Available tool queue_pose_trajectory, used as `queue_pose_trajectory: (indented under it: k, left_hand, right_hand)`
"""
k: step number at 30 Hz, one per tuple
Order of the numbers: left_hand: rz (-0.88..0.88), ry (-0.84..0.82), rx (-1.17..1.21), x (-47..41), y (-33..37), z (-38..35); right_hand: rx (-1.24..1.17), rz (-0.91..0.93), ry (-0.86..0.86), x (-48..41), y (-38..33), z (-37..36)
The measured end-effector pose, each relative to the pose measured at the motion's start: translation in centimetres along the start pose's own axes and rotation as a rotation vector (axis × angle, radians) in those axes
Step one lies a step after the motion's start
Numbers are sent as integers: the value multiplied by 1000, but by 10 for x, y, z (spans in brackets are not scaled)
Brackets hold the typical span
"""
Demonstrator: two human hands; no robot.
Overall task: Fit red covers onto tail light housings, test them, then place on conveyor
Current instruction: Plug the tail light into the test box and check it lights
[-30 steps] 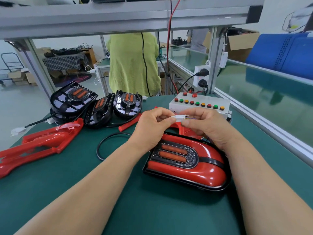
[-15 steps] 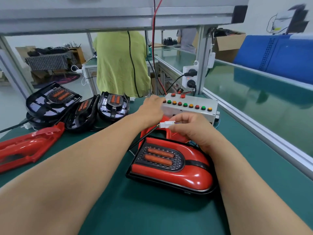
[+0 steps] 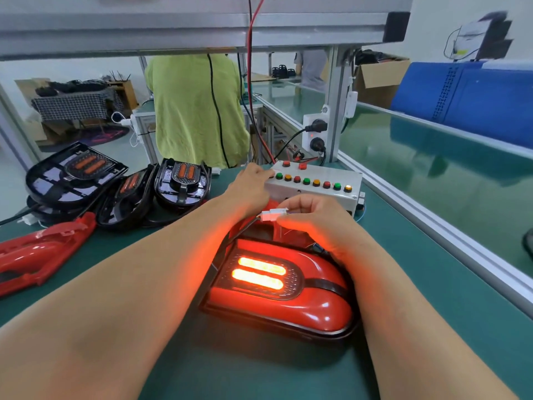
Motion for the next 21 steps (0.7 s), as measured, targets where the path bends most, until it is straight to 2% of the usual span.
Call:
queue_pose_trajectory:
  k: [5,8,14,21]
  left_hand:
    - [6,46,-124,-1,2,-2]
    - [-71,119,-217,-2,6,-3]
    - [-267,45,-280,-11,13,-8]
    - [-288,4,-338,-18,18,-8]
  right_hand:
    - [16,-16,-9,-1,-2,-2]
    - [25,-9,-6,-1,-2,-3]
    - [47,-10,-5,-2,-2,-2]
    - [33,-19,-18,-2,-2,-1]
Point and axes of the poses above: each hand's wrist, its own x-axis away from the middle knuckle, its own z-axis out of the back of the hand, y = z × x, the point moved 1 cm from there along -x, towards the middle knuckle, and after that the axes turned 9 degrees about -z, right-handed, at the moved point
